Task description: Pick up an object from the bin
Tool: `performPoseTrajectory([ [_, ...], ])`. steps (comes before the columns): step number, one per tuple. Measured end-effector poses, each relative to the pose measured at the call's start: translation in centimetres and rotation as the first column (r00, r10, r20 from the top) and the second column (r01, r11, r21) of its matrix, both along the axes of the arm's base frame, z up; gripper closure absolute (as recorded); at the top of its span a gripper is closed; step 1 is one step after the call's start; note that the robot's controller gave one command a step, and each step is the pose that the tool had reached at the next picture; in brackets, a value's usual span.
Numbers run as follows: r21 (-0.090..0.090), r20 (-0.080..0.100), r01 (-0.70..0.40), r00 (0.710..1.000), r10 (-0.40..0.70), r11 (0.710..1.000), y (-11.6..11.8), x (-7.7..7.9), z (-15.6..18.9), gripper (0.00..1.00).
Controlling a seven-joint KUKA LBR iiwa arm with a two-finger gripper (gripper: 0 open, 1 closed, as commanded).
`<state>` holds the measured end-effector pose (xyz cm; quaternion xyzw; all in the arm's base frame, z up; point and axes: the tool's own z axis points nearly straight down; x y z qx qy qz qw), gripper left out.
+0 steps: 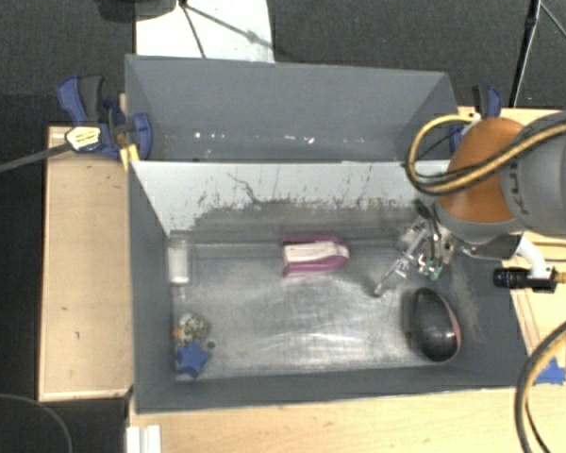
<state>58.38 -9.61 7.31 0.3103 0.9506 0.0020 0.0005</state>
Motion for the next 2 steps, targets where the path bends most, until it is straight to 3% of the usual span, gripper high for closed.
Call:
performPoseTrajectory([
  [1,-0.006,0.011,-0.003,1.000,0.003,1.000,-0.3,0.3,0.2,1.00],
  [2,-0.003,-0.003,-0.021,1.000,0.021,1.000,0.8,-0.9,1.7,1.00],
])
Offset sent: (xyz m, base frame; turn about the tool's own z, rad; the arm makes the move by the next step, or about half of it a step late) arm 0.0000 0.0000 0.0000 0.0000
